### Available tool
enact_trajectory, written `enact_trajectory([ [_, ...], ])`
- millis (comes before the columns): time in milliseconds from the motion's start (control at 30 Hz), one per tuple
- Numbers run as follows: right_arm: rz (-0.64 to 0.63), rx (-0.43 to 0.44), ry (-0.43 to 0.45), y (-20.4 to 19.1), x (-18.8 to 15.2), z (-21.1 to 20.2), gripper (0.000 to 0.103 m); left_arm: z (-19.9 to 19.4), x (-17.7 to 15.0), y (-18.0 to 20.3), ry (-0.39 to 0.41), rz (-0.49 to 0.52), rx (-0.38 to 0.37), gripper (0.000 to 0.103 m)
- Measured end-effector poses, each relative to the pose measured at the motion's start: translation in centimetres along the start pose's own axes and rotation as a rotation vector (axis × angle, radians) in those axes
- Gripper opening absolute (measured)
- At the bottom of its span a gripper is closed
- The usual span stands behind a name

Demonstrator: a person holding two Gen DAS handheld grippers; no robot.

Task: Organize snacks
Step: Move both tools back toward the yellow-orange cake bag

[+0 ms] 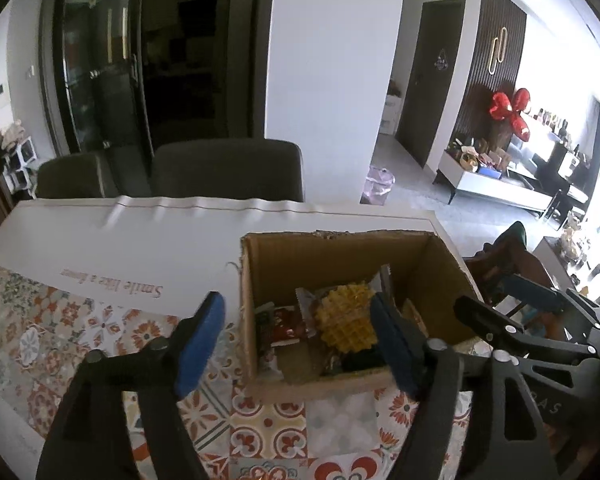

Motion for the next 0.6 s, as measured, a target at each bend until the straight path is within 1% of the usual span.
enact_trajectory([
  [133, 0.002, -0.008, 0.023, -0.9, -0.9, -1.9, 0.075, -2.7, -0.8, -0.9, 0.023, -0.017, -0.001, 0.09],
  [167, 0.007, -0.008, 0.028, -1.2, -1.2, -2.5, 0.08, -3.3, -1.1, -1.0, 0.032, -0.015, 0.006, 0.092],
  [200, 0.012, -0.012, 0.036, -1.5, -1.5, -3.0, 0.082, -3.9, -1.4, -1.2, 0.043, -0.015, 0.015, 0.095],
  [233, 0.017, -0.014, 0.044, -1.7, -1.8, -3.6, 0.083, -4.7, -1.7, -1.5, 0.053, -0.012, 0.027, 0.098],
  [300, 0.022, -0.006, 0.052, -2.2, -2.2, -4.4, 0.083, -5.9, -2.3, -2.1, 0.066, -0.014, 0.039, 0.101],
  [400, 0.009, 0.001, 0.056, -3.5, -3.0, -5.7, 0.086, -7.4, -3.2, -3.2, 0.069, -0.033, 0.057, 0.103],
  [500, -0.032, -0.009, 0.07, -5.1, -3.6, -6.7, 0.086, -8.5, -4.1, -4.5, 0.06, -0.042, 0.076, 0.103],
  [600, -0.054, -0.002, 0.077, -6.5, -4.1, -7.5, 0.086, -9.5, -5.2, -6.0, 0.049, -0.04, 0.116, 0.103],
])
Point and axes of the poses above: each gripper's, at about its wrist camera, not at the fingertips, and z roughly the way its jaws point, y to its right, x to its top, the point moved 1 cm from there along z, roughly the way its jaws point, and after that the axes turned 5 degrees about -z, right-handed, at the moved point
